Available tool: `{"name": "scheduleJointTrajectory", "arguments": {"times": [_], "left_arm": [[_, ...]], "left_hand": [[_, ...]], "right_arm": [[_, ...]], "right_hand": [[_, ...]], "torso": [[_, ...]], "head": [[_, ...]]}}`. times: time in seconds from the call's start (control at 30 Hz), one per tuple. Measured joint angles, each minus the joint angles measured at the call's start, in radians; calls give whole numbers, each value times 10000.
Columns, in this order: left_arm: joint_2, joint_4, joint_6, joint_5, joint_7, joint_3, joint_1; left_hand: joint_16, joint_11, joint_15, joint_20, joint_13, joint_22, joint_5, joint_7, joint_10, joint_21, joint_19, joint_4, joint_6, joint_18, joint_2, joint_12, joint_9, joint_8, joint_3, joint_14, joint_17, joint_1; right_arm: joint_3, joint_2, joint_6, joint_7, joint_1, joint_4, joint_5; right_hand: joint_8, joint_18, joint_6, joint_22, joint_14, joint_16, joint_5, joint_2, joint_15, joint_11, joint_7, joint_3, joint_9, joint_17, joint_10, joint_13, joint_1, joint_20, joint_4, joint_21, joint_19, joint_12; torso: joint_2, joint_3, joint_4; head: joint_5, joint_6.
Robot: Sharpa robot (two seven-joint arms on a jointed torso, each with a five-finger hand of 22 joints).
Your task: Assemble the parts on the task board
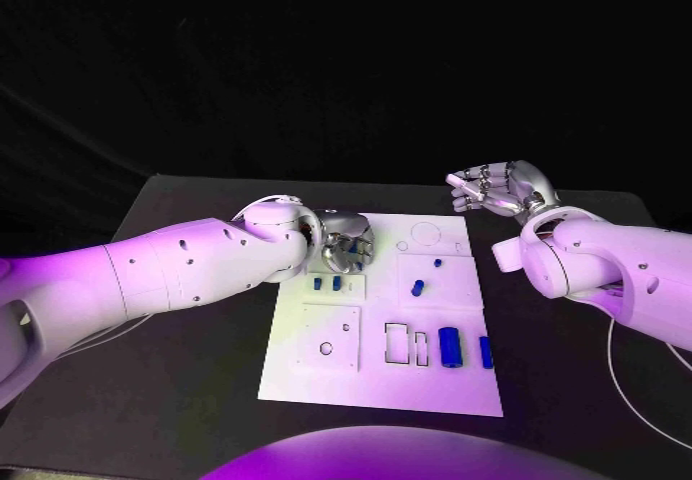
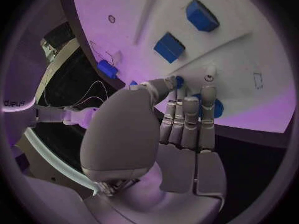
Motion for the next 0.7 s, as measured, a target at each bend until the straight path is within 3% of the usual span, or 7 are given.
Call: {"name": "scheduleJointTrajectory", "arguments": {"times": [0.1, 0.33, 0.7], "left_arm": [[12, -17, 1, -29, 0, -1, 2], [17, -40, -13, -71, 24, -14, 20], [-10, -21, -21, -93, 50, -25, 26]], "left_hand": [[0, 16, 7, 0, 0, 36, 0, 23, 18, 21, 0, -82, -23, 0, -17, -33, -25, -99, 48, -7, -106, -17], [0, 84, 149, 103, -2, -77, 0, 88, -207, 21, -226, -91, -96, 1, -343, -265, -49, -177, -82, -150, -540, -344], [0, 103, 183, 123, -2, -109, 0, 51, -295, 6, -271, -106, -135, 2, -344, -328, -57, -213, -148, -184, -623, -344]], "right_arm": [[0, -3, 1, 0, 0, 0, -1], [0, -4, 3, 0, 0, 0, -1], [0, -4, 6, 1, 0, -3, -2]], "right_hand": [[0, 1, 0, 0, 0, 0, 0, 0, 0, 0, 0, 0, 0, 0, 0, 0, 0, 0, 0, 0, 0, 0], [0, 1, 0, 0, 0, 0, 0, 0, 0, 0, 0, 0, 1, 0, 0, 0, 0, 0, 0, 0, 0, 0], [0, 1, 0, 1, 0, 0, 0, 0, 0, 0, 0, 0, 2, -8, 0, 1, 0, 0, 0, 0, 0, 0]], "torso": [[-1, 2, 1], [1, 3, 7], [1, 4, 7]], "head": [[-3, -11], [-16, -22], [-8, -59]]}}
